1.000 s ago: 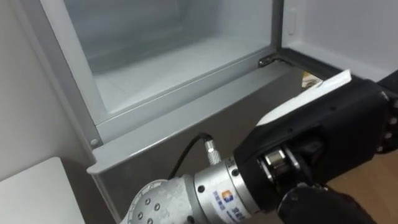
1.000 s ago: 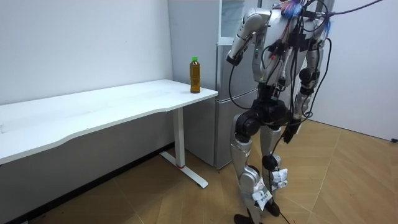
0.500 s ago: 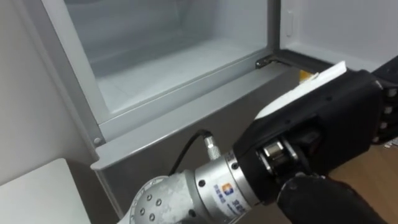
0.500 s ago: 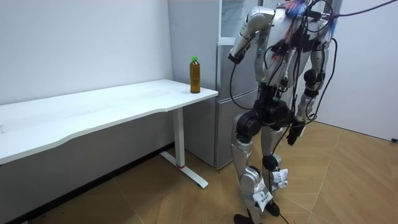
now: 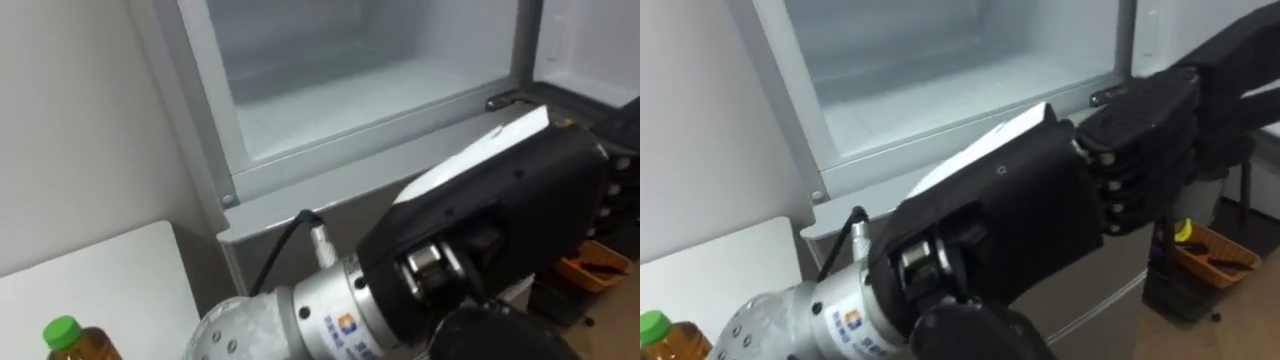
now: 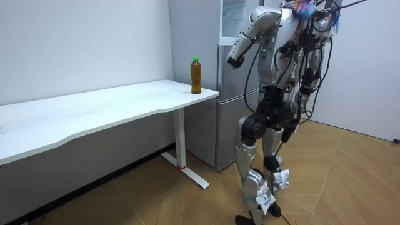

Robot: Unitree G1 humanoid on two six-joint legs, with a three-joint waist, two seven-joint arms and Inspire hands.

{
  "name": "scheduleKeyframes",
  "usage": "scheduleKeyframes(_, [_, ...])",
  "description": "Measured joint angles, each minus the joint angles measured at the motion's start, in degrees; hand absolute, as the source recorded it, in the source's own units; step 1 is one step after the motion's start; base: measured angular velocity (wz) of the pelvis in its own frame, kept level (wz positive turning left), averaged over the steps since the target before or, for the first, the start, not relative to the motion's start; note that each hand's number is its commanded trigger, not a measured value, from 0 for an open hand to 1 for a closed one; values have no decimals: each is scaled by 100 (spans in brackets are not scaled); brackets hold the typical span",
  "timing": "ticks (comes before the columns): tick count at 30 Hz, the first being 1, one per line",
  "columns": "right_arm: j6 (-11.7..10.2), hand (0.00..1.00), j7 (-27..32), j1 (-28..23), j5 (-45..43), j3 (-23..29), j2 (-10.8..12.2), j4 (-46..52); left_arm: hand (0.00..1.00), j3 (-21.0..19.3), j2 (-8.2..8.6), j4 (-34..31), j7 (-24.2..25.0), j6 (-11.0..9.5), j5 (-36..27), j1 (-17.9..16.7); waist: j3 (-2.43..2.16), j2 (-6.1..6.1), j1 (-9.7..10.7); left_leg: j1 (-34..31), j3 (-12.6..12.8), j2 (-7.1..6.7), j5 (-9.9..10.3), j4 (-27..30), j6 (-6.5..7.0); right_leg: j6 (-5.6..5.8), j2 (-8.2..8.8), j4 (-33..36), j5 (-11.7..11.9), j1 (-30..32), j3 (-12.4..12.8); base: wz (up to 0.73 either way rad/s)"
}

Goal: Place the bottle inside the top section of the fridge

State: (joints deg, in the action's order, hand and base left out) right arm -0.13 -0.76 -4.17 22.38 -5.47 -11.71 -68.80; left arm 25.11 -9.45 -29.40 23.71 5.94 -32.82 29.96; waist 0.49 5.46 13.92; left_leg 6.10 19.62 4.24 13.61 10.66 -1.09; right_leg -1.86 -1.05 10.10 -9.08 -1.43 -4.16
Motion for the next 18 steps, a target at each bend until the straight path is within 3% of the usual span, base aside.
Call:
scheduleKeyframes(2, [-3,0,-8,-67,13,1,0,0,0,-142,-101,-164,-105,-1,-19,-10,-26,-34,-58,-3,-117,-10,-1,-1,0,-1,9,-45,1,-71,-86,26])
scheduleKeyframes(3, [-4,0,10,-88,7,9,-2,0,0,-311,-193,-270,-181,-2,-22,-16,-53,-33,-195,8,-129,-10,-3,-1,-4,0,6,-47,0,-96,-86,8])
scheduleKeyframes(7, [-55,0,123,-186,-15,38,-2,15,0,-1090,-276,-331,-546,-18,-23,-46,-50,-38,-506,48,-219,-14,-8,3,-11,-3,7,-59,-2,-163,-160,8])
scheduleKeyframes(11, [-60,0,172,-280,-74,124,0,61,0,-1722,-391,-336,-838,-51,-24,-263,-40,-57,-678,61,-375,-38,-20,8,-17,-11,30,-62,-27,-249,-266,19])
scheduleKeyframes(16, [-112,0,240,-491,-341,392,47,193,0,-2721,-551,-637,-1269,-236,-15,-833,-54,-82,-1018,54,-499,-81,-59,9,-9,-4,79,-41,-65,-262,-388,11])
scheduleKeyframes(18, [-117,0,346,-559,-341,451,80,198,0,-3011,-574,-668,-1494,-384,-14,-864,-60,-89,-1135,45,-579,-98,-59,9,-8,8,97,-49,-73,-288,-450,18])
